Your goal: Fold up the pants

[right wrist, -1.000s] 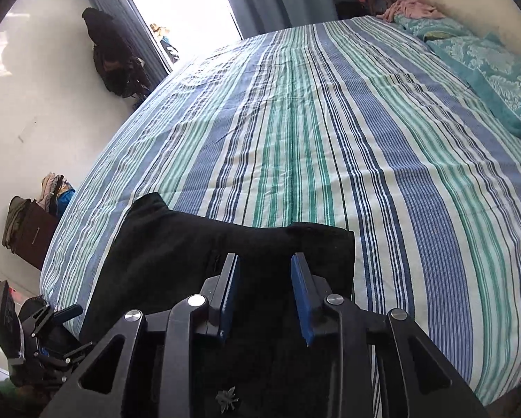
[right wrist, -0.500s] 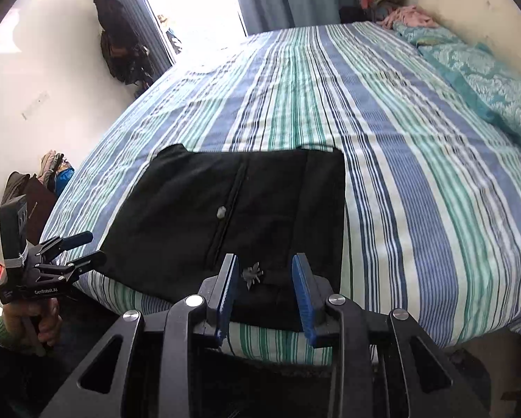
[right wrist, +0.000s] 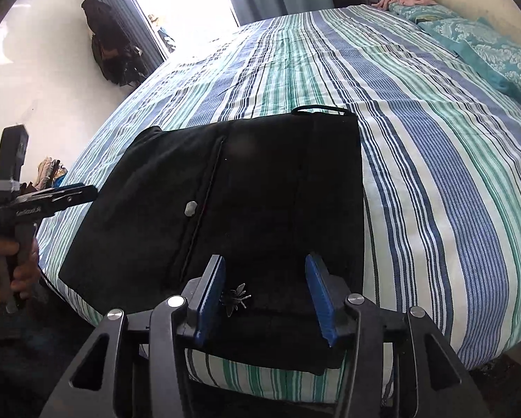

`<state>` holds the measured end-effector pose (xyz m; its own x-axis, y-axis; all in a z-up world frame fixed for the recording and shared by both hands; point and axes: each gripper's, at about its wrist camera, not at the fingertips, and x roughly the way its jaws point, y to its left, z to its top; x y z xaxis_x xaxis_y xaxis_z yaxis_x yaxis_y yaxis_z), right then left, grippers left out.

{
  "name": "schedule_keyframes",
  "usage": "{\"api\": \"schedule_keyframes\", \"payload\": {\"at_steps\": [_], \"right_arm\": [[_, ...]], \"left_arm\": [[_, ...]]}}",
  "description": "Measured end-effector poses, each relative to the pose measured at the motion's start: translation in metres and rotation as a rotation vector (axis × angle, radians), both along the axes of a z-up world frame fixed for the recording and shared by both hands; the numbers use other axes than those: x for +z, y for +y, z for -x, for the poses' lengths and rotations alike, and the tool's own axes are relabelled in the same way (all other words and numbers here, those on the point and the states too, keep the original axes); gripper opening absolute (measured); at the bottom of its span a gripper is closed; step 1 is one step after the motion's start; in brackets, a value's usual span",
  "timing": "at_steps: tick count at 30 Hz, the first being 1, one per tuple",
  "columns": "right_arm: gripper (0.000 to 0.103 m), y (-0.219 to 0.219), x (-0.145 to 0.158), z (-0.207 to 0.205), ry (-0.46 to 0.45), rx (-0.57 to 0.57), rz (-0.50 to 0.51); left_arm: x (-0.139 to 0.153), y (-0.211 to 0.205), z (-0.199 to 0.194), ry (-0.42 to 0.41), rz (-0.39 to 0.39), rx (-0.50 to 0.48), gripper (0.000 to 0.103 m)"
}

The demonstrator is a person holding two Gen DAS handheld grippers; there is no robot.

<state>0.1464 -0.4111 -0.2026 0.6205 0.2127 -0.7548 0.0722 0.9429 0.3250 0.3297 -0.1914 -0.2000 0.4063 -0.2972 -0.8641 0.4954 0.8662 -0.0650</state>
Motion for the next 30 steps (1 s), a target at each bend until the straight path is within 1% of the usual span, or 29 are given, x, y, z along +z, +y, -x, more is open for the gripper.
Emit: {"api": "schedule_keyframes", "payload": {"at_steps": [2,3,4,5,7,8,10,11,14,16,18,20,21,22,23,24,25,26,28,29,30], "right_arm": [[0.049,-0.001,-0.001,0.003,-0.015,-0.003,-0.007],[0.049,0.0,-0.001,0.003,-0.017,-0.003,-0.005],[0.049,0.001,-0.001,0.003,-0.02,-0.003,0.002],[0.049,0.003,-0.001,0.004,-0.023,0.0,0.014],[0.049,0.006,-0.001,0.004,-0.031,0.012,0.043],[0.049,0.007,0.0,0.004,-0.035,0.016,0.051],[0.049,0.006,0.003,0.007,-0.046,0.018,0.044],[0.049,0.005,0.006,0.01,-0.055,0.017,0.034],[0.05,0.005,0.024,0.022,-0.091,0.02,0.032],[0.05,0.012,0.036,0.03,-0.105,0.046,0.041],[0.051,0.023,0.045,0.035,-0.111,0.09,0.037],[0.055,0.038,0.045,0.037,-0.086,0.139,0.056],[0.055,0.044,0.042,0.037,-0.063,0.155,0.073],[0.055,0.048,0.035,0.036,-0.031,0.161,0.088],[0.055,0.05,0.026,0.033,0.023,0.156,0.097],[0.055,0.049,0.018,0.031,0.073,0.152,0.079],[0.055,0.046,0.017,0.031,0.087,0.14,0.053],[0.055,0.043,0.021,0.034,0.079,0.124,0.034],[0.056,0.04,0.032,0.045,0.059,0.097,0.037],[0.059,0.039,0.037,0.051,0.041,0.086,0.046],[0.065,0.038,0.042,0.058,0.017,0.07,0.057]], "left_arm": [[-0.01,-0.016,-0.025,0.005,-0.063,0.028,0.091],[-0.016,-0.02,-0.037,0.012,-0.093,0.066,0.093],[-0.022,-0.02,-0.05,0.025,-0.103,0.115,0.093],[-0.026,-0.015,-0.06,0.041,-0.093,0.17,0.093],[-0.025,0.002,-0.072,0.067,-0.034,0.268,0.093],[-0.021,0.01,-0.073,0.077,0.001,0.293,0.093],[-0.009,0.024,-0.063,0.048,0.016,0.311,0.09],[-0.001,0.03,-0.054,0.03,0.022,0.292,0.09],[0.021,0.046,-0.015,-0.004,0.049,0.193,0.09],[0.028,0.049,0.016,-0.003,0.056,0.132,0.091],[0.027,0.048,0.051,0.026,0.076,0.074,0.091],[0.019,0.04,0.077,0.062,0.088,0.026,0.091],[0.011,0.034,0.087,0.08,0.074,0.005,0.091],[0.002,0.029,0.096,0.091,0.044,-0.014,0.091],[-0.005,0.025,0.102,0.091,0.003,-0.023,0.091],[-0.01,0.024,0.107,0.087,-0.029,-0.018,0.09],[-0.008,0.026,0.112,0.081,-0.025,-0.009,0.09],[-0.002,0.029,0.116,0.077,-0.005,0.0,0.09],[0.01,0.036,0.12,0.056,0.01,0.019,0.091],[0.016,0.038,0.12,0.035,0.002,0.03,0.092],[0.02,0.04,0.12,0.014,-0.009,0.039,0.092]]}}
